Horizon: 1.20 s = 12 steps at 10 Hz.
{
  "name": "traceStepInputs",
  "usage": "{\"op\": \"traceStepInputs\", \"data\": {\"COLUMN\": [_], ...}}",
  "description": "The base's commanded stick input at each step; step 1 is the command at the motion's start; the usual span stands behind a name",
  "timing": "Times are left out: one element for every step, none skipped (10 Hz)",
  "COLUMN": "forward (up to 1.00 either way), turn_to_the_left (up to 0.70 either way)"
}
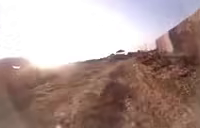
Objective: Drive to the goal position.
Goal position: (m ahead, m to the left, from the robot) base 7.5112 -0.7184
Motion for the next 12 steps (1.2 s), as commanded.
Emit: {"op": "traceStepInputs", "data": {"forward": [0.69,0.69,0.69,0.69,0.69,0.69,0.69,0.69,0.69,0.69,0.69,0.69], "turn_to_the_left": [-0.04,-0.09,-0.15,-0.2,-0.26,-0.31,-0.16,0.0,0.0,0.0,0.0,0.0]}}
